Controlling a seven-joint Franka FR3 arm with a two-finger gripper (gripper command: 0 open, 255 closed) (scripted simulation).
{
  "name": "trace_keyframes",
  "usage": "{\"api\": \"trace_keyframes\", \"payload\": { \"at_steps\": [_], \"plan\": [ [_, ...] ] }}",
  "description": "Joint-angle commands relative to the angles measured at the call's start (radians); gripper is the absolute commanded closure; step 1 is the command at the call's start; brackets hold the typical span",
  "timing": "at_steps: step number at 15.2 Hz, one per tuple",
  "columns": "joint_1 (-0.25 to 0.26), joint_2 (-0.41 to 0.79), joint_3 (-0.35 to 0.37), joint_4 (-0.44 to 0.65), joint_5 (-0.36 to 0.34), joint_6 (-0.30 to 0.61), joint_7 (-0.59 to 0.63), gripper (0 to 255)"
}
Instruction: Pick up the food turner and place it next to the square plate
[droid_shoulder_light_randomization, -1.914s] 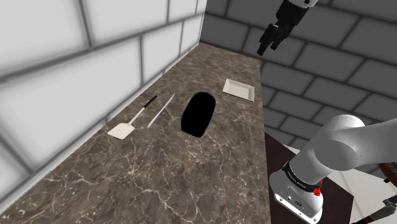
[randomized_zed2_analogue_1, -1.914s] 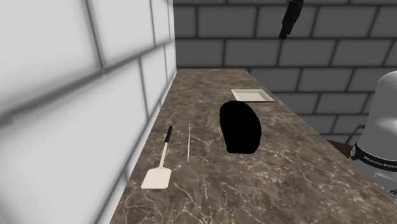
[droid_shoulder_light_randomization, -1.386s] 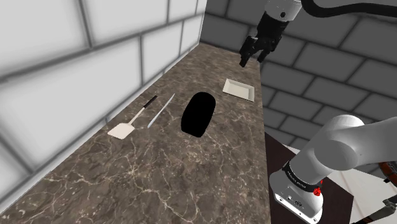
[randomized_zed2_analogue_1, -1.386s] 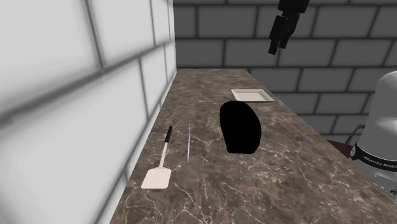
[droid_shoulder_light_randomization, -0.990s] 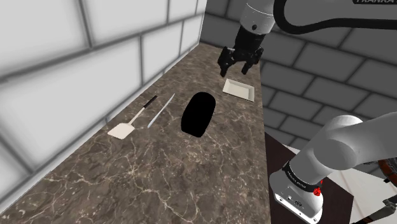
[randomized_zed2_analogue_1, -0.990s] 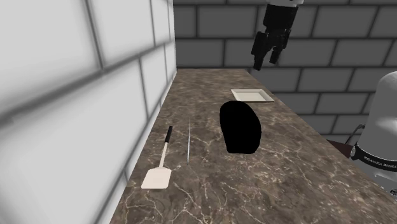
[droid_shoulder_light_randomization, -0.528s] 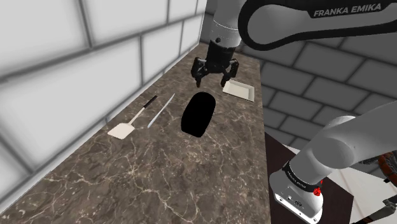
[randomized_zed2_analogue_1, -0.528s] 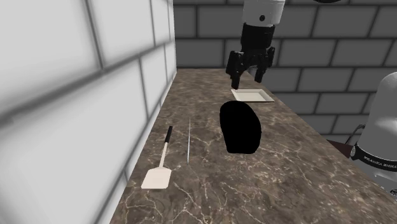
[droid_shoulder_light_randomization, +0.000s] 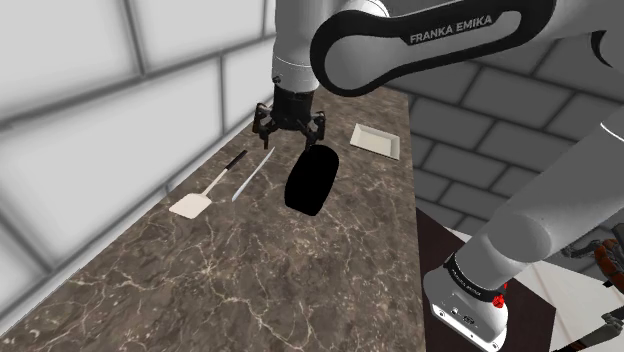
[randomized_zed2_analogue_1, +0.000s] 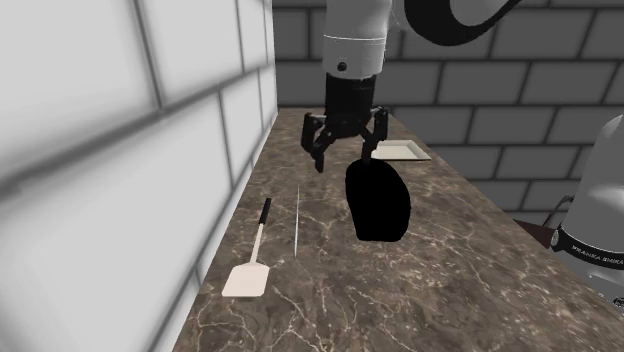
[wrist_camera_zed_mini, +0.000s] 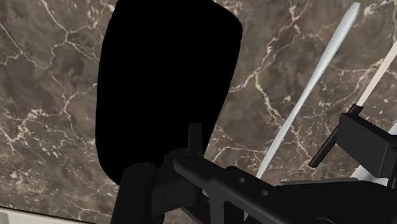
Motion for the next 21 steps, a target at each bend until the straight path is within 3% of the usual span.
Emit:
{"api": "trace_keyframes", "payload": {
  "at_steps": [1,7,13,21],
  "plan": [
    [0.006,0.101,0.029,0.059,-0.066,0.004,0.122,0],
    [0.123,0.413,-0.001,0.301,-0.259,-0.032,0.412,0],
    [0.278,0.682,-0.089,0.607,-0.354,-0.099,0.581,0],
    [0.279,0.717,-0.108,0.56,-0.38,-0.021,0.598,0]
  ]
}}
